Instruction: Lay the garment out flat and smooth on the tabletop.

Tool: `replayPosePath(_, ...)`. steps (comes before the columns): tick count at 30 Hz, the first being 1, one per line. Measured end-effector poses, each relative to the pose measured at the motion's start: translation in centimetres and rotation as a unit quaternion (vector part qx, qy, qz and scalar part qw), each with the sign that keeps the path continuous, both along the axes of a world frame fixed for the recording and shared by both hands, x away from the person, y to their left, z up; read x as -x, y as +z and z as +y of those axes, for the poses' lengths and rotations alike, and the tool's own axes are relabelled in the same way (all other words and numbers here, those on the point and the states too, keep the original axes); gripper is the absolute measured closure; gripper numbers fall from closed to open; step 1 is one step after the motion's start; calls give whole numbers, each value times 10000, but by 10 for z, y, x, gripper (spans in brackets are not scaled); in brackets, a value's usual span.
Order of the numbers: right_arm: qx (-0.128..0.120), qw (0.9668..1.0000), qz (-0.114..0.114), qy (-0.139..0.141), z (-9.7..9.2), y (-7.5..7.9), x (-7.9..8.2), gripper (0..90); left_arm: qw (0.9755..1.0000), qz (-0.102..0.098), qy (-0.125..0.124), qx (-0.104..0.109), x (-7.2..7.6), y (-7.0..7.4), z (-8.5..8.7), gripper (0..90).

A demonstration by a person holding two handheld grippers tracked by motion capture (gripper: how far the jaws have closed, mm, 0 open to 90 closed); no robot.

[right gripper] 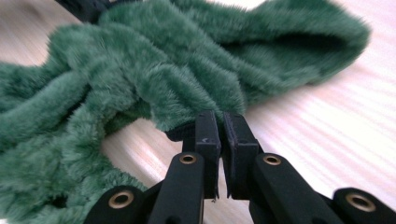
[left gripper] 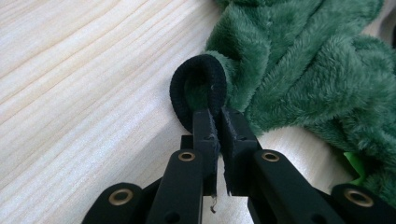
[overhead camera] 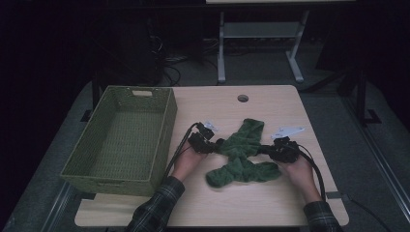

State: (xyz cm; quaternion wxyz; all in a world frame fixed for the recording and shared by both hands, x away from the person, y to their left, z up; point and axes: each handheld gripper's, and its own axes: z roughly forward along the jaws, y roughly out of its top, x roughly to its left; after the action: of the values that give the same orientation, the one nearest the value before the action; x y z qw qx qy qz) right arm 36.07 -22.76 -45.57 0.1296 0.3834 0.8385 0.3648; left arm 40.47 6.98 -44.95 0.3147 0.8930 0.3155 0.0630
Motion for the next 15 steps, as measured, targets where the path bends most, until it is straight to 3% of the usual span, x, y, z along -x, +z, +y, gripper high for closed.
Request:
replayPosePath(3, -7, 10000, -10, -5, 0, -1, 0, 850, 9999, -57, 81, 110, 0, 7, 1, 793)
replayPosePath(8, -106, 9999, -83, -49, -4, 3, 1, 841, 9976, -432, 321, 441, -2, 33, 1, 635)
replayPosePath(13, -89, 9999, -134, -22, -2, 3, 1, 842, 9955, -700, 205, 605, -19, 50, -14, 530)
replayPosePath(15, -95, 9998, -164, 33, -1, 4, 2, 843, 9955, -644, 93, 683, -30, 50, -25, 515)
